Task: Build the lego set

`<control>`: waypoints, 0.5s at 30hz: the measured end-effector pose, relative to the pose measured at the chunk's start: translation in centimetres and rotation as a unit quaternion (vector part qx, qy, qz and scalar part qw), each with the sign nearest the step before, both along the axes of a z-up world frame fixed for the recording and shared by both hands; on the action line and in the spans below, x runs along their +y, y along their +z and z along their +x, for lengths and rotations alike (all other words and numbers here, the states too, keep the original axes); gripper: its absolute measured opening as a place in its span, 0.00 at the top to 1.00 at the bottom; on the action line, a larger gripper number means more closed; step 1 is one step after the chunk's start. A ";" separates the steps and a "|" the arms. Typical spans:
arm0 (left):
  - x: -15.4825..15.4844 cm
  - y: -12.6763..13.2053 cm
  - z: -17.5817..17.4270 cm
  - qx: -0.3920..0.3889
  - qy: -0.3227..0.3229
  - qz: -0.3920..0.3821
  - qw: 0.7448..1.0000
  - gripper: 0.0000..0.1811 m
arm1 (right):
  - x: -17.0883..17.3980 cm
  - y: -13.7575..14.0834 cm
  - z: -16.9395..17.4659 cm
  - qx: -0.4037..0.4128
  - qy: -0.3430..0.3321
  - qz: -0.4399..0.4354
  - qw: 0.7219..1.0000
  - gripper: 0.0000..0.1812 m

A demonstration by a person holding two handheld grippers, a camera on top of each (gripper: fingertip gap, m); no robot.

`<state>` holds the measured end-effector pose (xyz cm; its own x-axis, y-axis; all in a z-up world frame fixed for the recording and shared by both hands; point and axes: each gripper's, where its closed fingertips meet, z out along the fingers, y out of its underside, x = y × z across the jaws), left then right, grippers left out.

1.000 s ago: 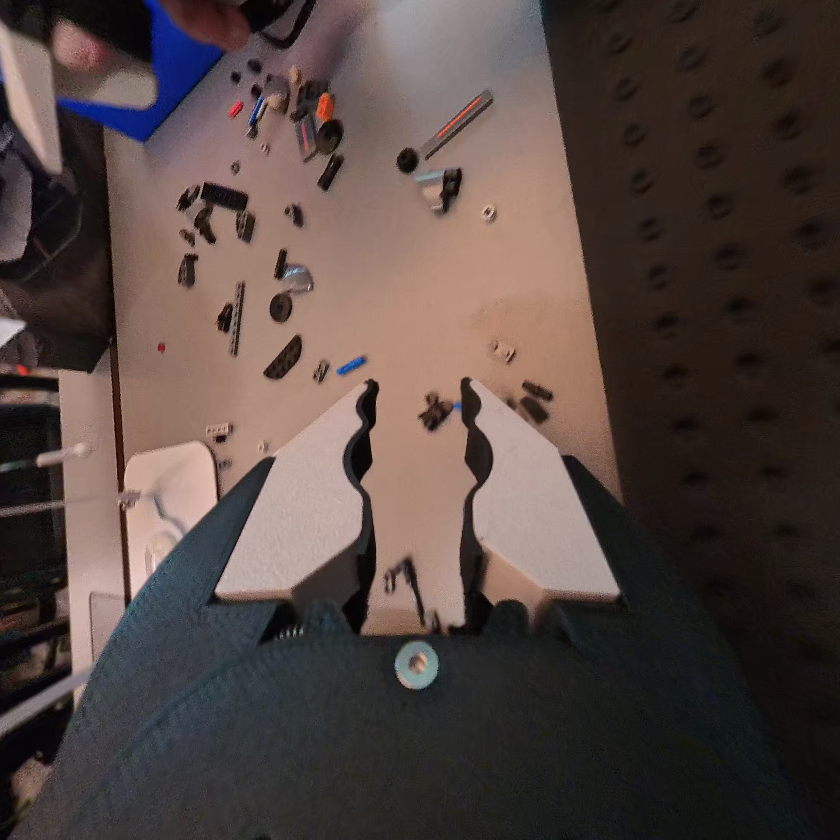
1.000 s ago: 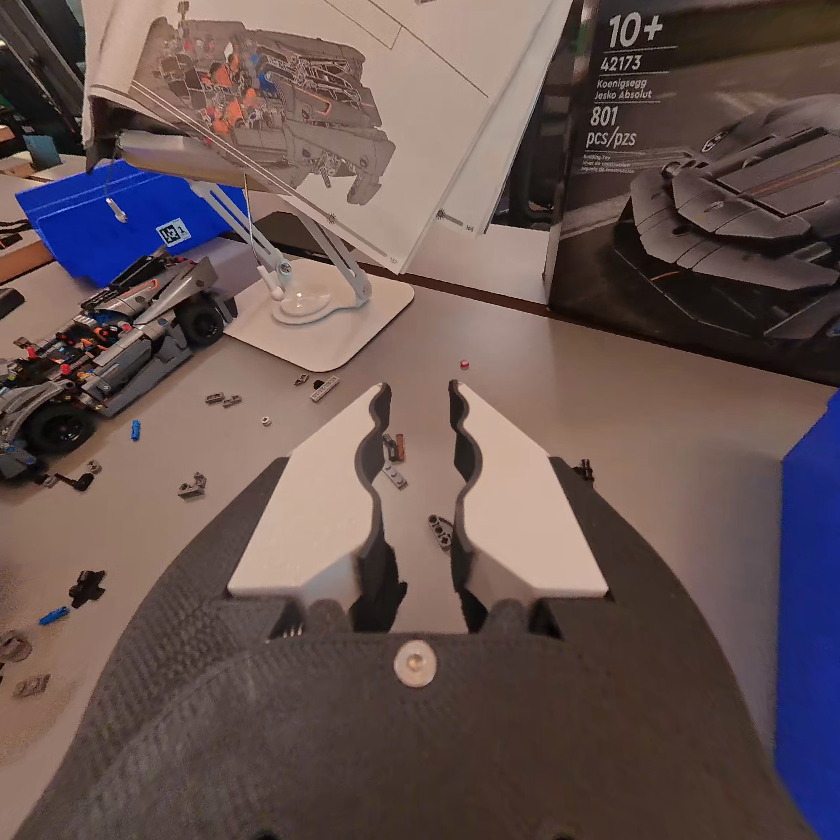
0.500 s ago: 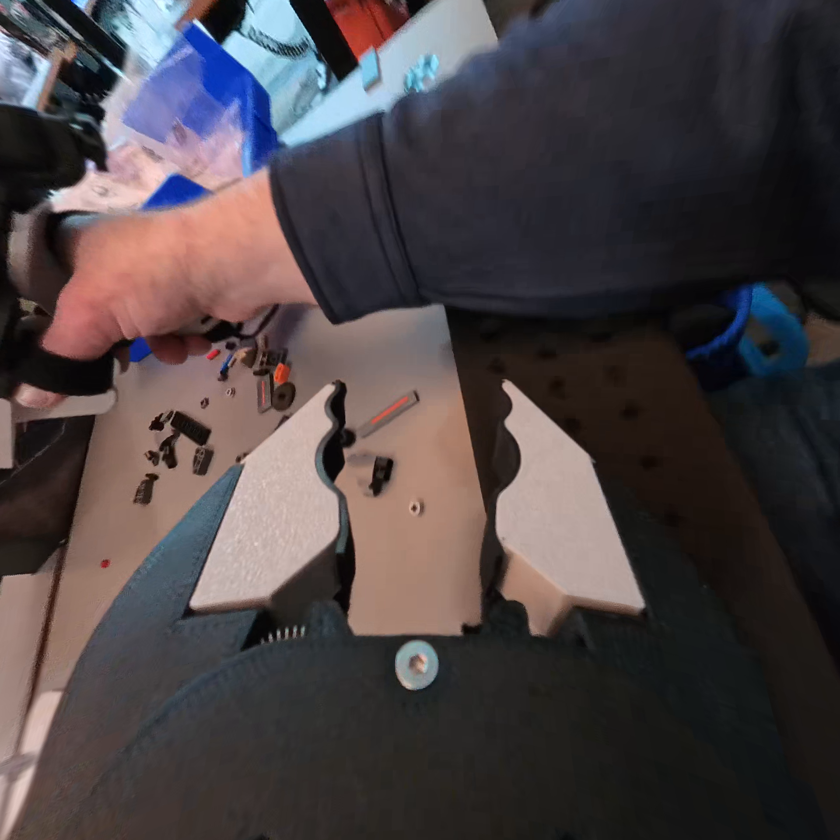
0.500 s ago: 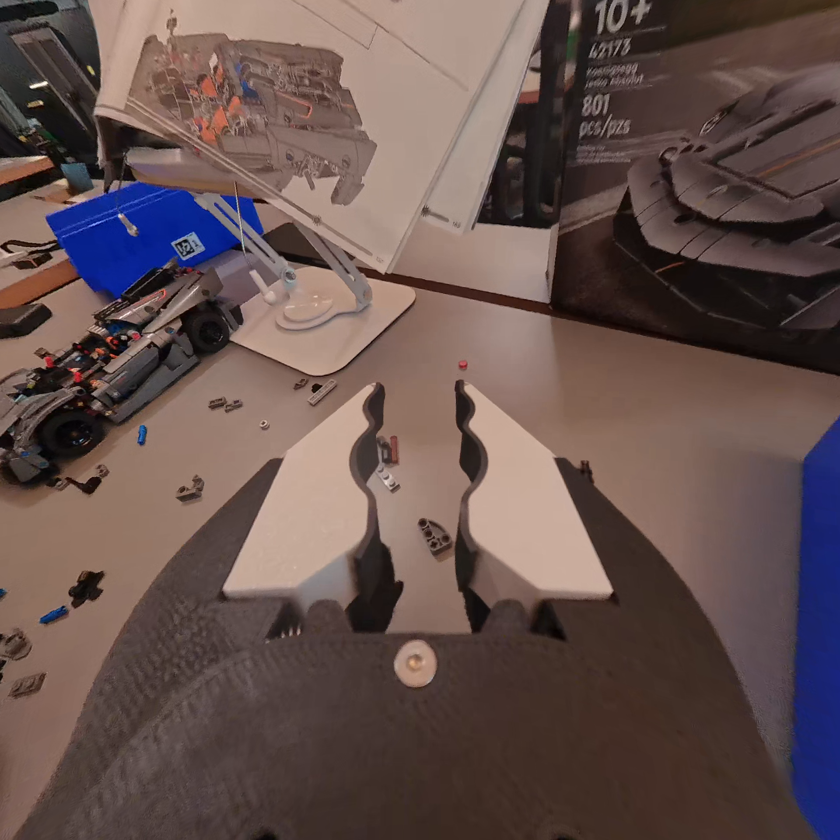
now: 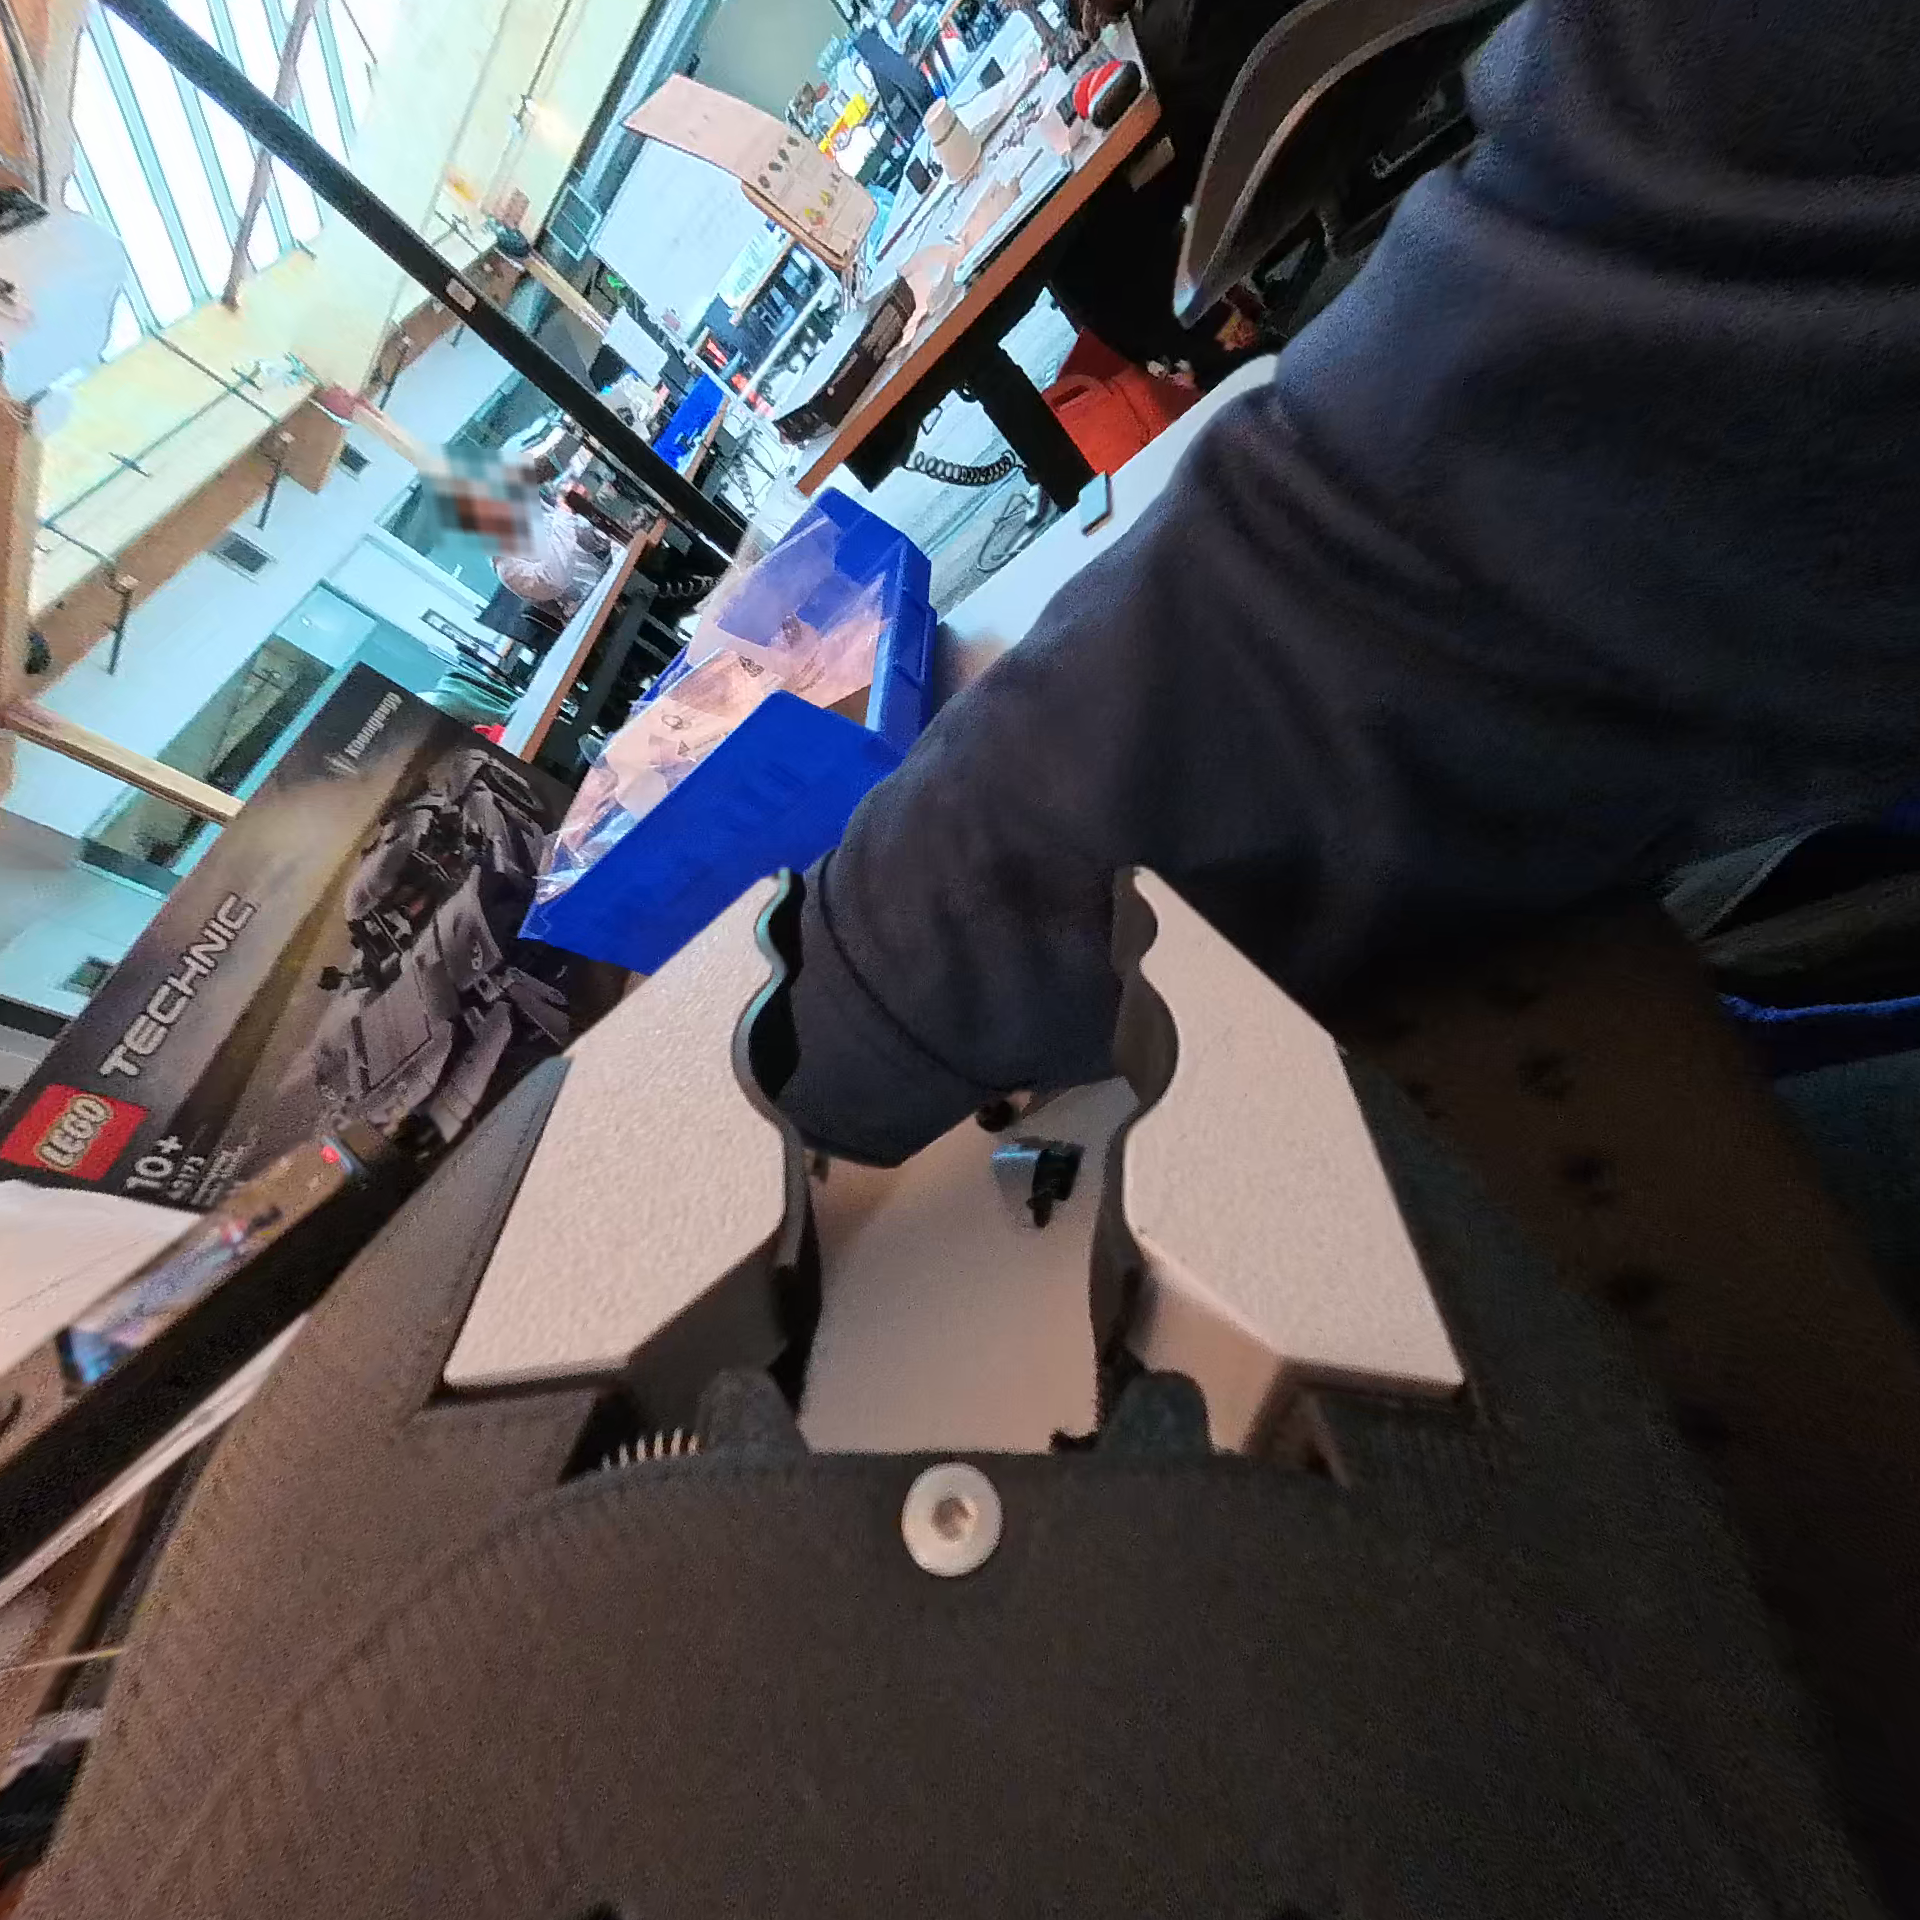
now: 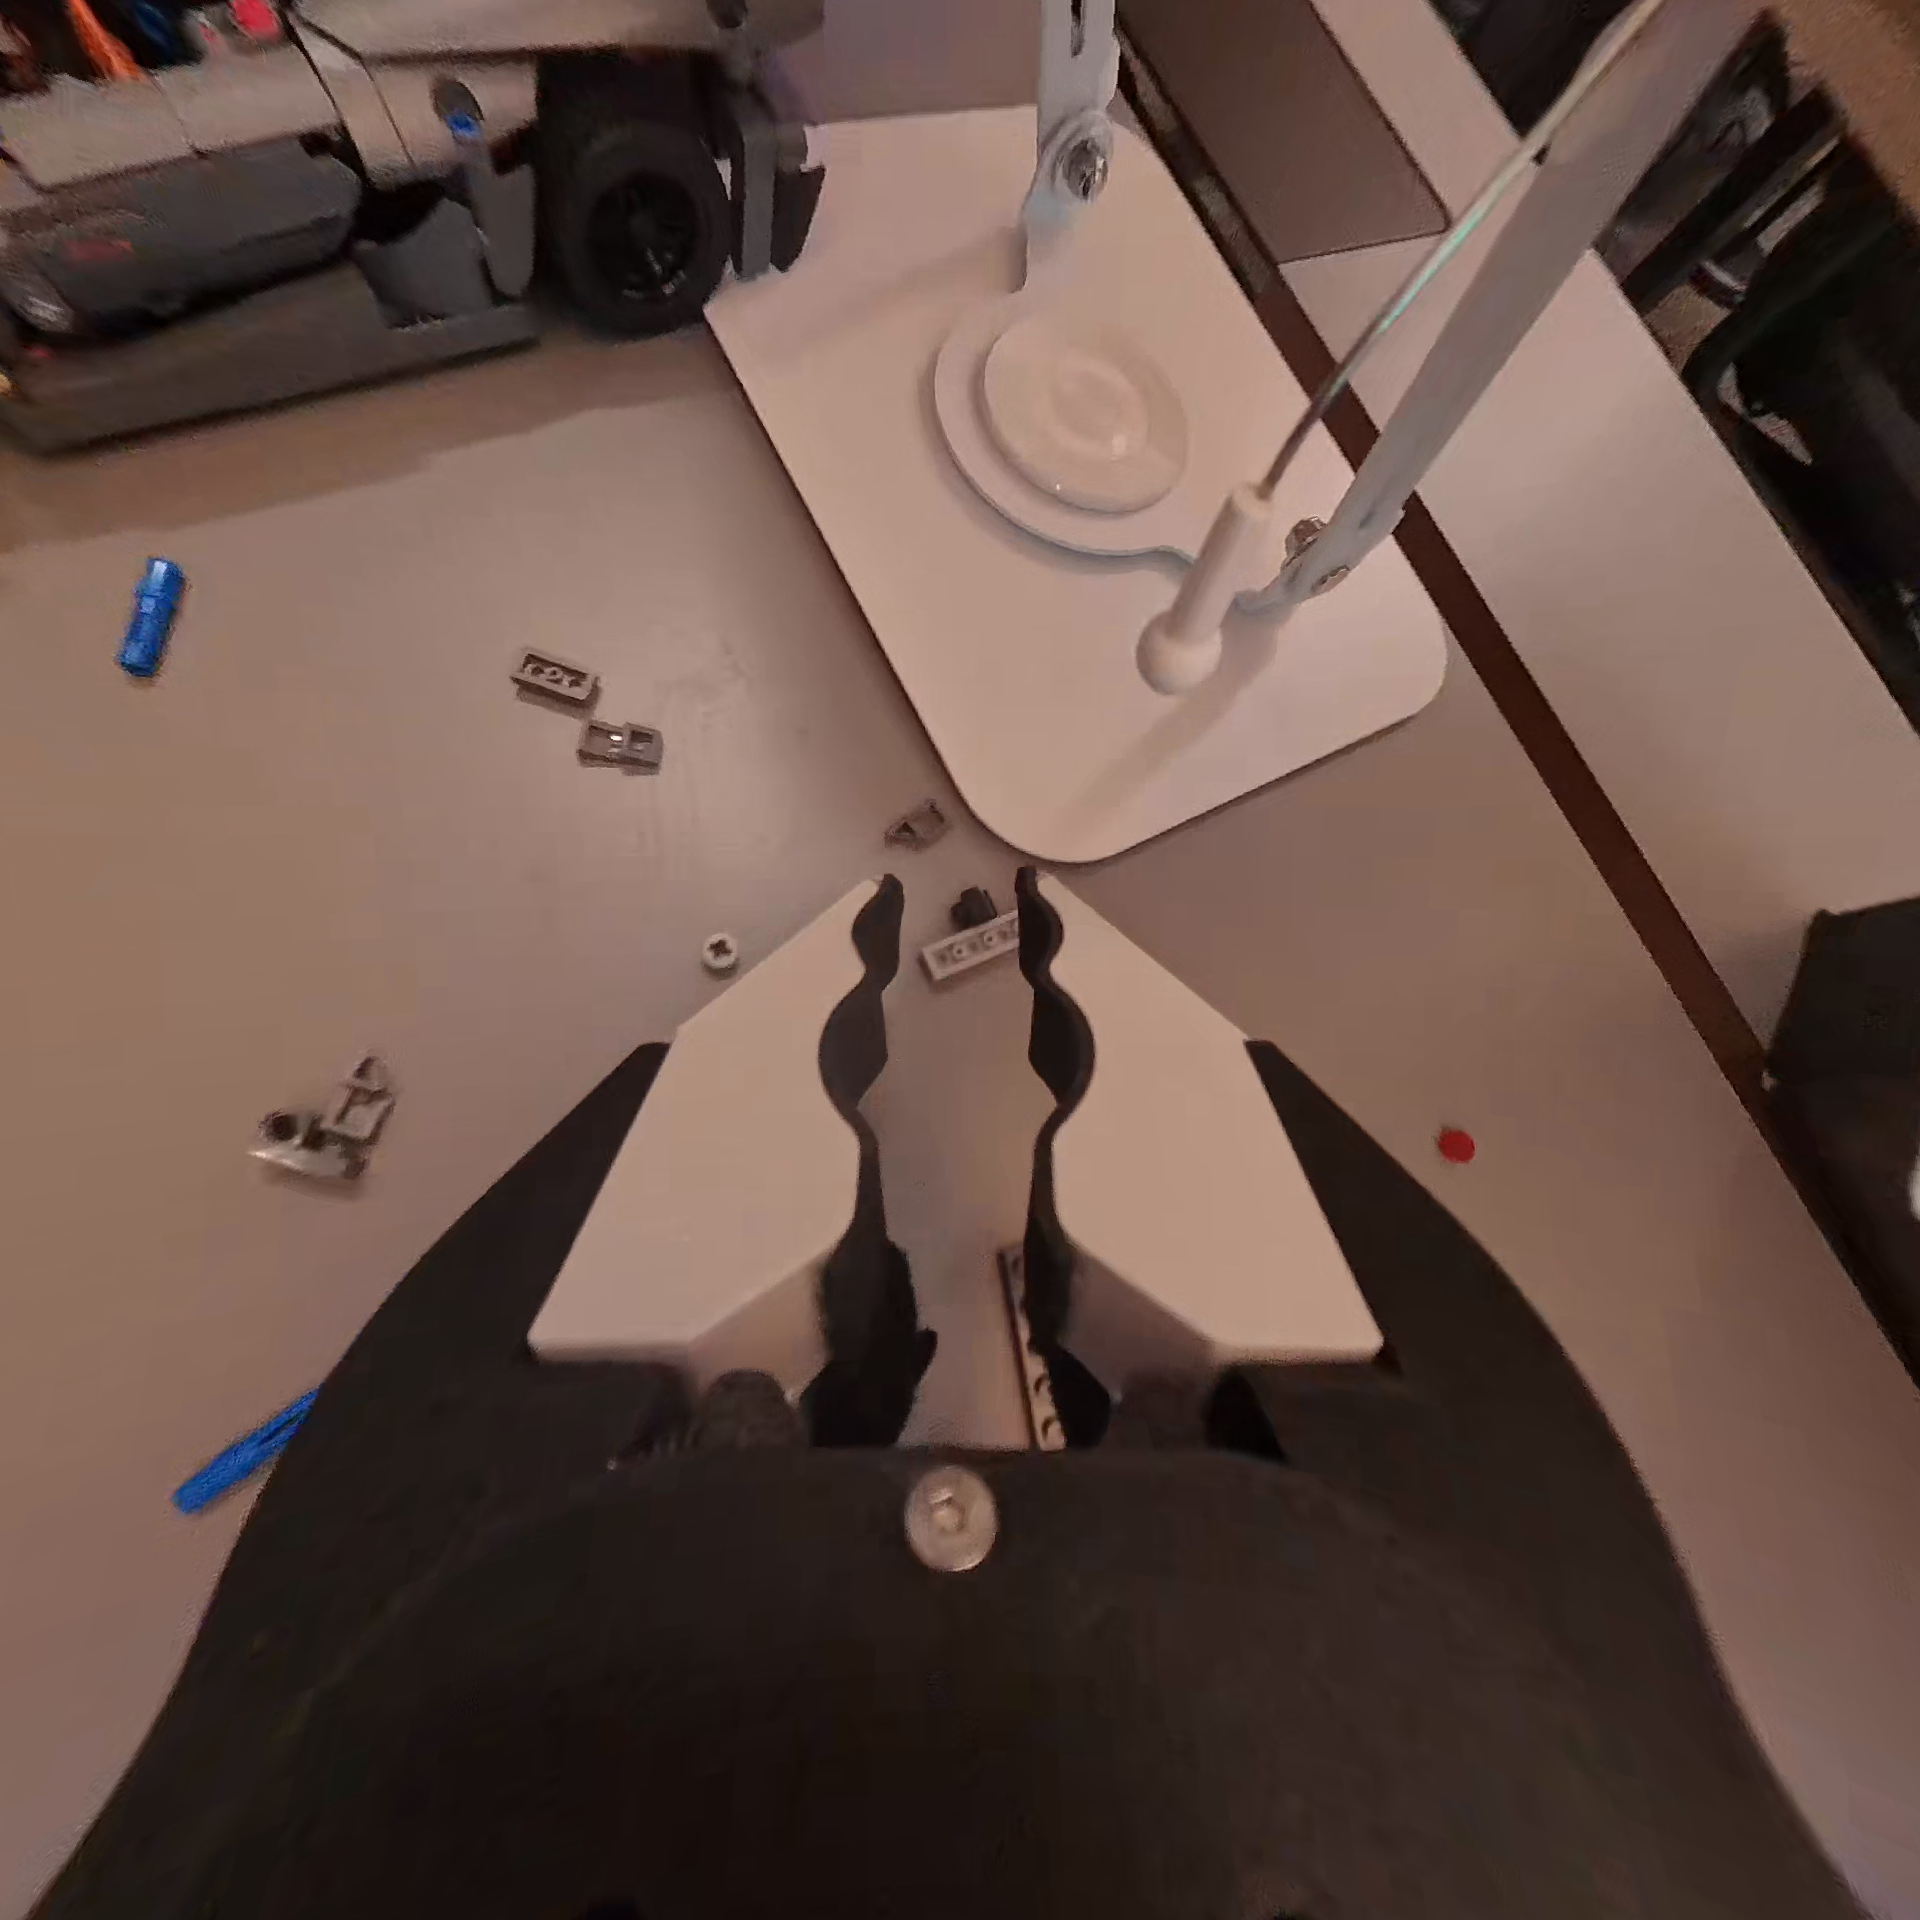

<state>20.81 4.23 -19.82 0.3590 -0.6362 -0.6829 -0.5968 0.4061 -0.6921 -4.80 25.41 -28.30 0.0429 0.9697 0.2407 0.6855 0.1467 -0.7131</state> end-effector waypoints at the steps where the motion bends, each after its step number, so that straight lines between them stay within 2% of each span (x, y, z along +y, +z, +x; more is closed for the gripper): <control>1: 0.1 0.0 -0.1 0.002 0.001 0.004 1.000 0.68 | 0.2 -0.5 -0.3 -0.010 0.006 -0.003 1.000 0.89; 5: 1.3 -0.2 -0.8 -0.011 0.006 -0.013 1.000 0.69 | 1.0 -2.4 -0.3 -0.054 0.007 -0.002 0.999 0.90; 10: 2.1 -0.5 -1.2 -0.025 0.008 -0.039 0.999 0.69 | 1.1 -3.1 -0.8 -0.050 0.012 0.001 0.999 0.95; 15: 2.4 -0.5 -1.3 -0.029 0.008 -0.043 0.999 0.69 | 0.9 -3.2 -0.6 -0.046 0.008 -0.016 0.999 0.96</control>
